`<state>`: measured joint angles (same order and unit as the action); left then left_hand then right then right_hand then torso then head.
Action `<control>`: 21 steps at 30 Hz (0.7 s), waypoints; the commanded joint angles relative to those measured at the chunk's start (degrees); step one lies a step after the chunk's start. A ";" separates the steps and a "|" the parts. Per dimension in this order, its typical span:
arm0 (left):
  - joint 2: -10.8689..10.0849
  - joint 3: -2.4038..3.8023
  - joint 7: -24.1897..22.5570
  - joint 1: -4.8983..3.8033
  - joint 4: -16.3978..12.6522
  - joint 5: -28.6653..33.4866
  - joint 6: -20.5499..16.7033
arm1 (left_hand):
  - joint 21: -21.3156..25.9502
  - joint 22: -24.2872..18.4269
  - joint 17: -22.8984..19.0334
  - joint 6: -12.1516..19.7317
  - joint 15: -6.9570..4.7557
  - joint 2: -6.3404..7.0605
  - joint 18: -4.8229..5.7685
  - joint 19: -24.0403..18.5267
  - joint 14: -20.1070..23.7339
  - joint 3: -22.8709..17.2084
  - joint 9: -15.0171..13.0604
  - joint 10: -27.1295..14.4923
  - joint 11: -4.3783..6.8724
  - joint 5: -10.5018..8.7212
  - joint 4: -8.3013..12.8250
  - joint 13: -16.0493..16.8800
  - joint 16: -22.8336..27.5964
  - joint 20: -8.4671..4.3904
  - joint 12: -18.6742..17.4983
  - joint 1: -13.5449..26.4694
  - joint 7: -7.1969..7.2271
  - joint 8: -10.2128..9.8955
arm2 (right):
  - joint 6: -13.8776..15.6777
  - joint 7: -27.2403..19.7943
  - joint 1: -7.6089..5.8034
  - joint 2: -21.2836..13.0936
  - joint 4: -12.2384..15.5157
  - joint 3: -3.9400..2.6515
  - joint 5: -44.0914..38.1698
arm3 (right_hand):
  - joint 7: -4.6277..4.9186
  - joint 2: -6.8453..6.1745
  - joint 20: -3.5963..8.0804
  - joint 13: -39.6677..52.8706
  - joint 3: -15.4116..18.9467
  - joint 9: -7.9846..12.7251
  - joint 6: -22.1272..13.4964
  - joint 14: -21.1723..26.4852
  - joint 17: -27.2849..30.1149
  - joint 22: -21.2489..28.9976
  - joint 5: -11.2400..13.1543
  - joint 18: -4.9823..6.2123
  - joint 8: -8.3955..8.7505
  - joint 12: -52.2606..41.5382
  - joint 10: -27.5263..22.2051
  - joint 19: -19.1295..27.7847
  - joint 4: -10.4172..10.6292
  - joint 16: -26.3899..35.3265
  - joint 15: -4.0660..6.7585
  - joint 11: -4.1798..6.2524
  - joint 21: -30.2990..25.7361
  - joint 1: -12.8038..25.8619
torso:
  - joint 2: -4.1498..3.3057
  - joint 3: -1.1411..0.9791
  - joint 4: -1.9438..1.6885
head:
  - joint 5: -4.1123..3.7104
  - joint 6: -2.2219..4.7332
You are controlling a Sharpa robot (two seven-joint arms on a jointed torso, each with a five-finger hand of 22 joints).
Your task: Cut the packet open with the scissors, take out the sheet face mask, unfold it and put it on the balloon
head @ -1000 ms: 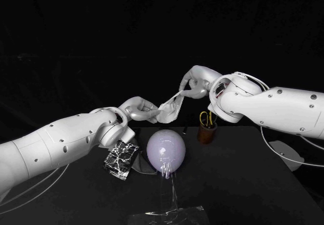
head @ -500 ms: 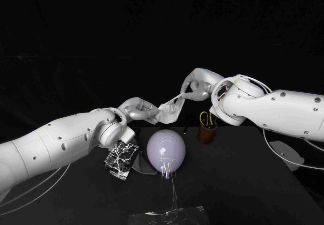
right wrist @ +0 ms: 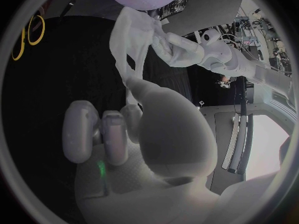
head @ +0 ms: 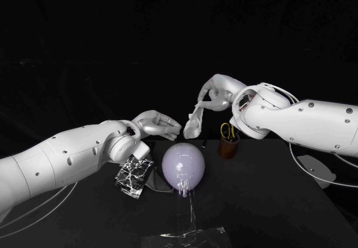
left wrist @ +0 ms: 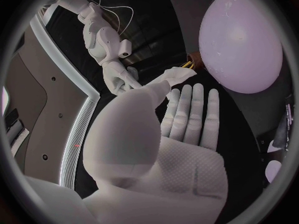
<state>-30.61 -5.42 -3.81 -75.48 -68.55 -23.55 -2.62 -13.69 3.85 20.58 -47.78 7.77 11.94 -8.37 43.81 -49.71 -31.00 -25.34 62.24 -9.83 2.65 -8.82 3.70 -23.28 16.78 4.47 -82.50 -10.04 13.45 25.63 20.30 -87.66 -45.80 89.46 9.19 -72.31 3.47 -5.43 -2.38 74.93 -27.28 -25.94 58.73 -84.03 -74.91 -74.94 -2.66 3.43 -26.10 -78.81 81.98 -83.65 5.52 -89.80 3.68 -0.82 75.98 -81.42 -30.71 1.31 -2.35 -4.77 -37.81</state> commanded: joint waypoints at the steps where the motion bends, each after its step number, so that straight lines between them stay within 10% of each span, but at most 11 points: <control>1: 0.16 0.06 0.76 -0.05 -0.15 -0.34 2.63 | 0.28 -0.03 -0.06 0.43 0.17 0.75 0.89 -0.56 0.63 0.55 0.24 -0.56 0.12 0.11 -0.03 0.12 0.32 -0.11 -0.41 0.23 0.01 -0.36 | 1.80 -1.03 0.01 0.08 0.24 -0.04 -0.03 | 0.14 0.34 0.16 6.81 -0.40 -0.09 0.44 -5.97 -15.09 -11.85 -0.15 -1.00 -0.18 -0.37 2.99 -2.35 -0.02 -0.20 0.32 1.48 0.32 0.24 | 0.00 -0.02 0.03 | -0.04 -0.04; 21: 0.96 0.07 -4.34 0.03 -0.12 3.41 -2.63 | 0.29 0.27 0.26 -1.04 -0.39 -0.58 0.74 0.23 -0.02 2.28 0.69 0.08 0.94 0.12 -2.31 0.38 0.49 -0.24 0.06 2.49 0.75 -0.20 | 2.01 -1.32 0.07 0.30 1.26 -0.04 0.40 | 0.14 0.33 0.16 6.82 -0.43 -0.10 0.44 -5.97 -15.09 -11.85 -0.15 -1.00 -0.19 -0.37 2.99 -2.35 -0.03 -0.20 0.32 1.48 0.31 0.25 | -0.01 0.02 0.02 | 0.01 -0.15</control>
<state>-29.80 -5.42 -4.86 -75.44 -68.54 -22.50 -2.62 -13.25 4.07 20.78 -48.43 7.57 11.71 -7.48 43.72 -49.56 -28.70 -24.72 62.16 -9.09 2.65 -10.93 4.01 -23.00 16.47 4.20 -80.27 -9.38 13.21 27.21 19.62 -87.59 -45.62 90.56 9.19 -71.66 3.72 -5.43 -2.25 74.95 -27.28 -25.98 58.79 -84.02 -74.95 -74.92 -2.63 3.43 -26.02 -78.98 81.98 -83.78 5.52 -89.65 3.67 -0.82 75.98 -81.42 -30.68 1.31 -2.34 -4.76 -37.95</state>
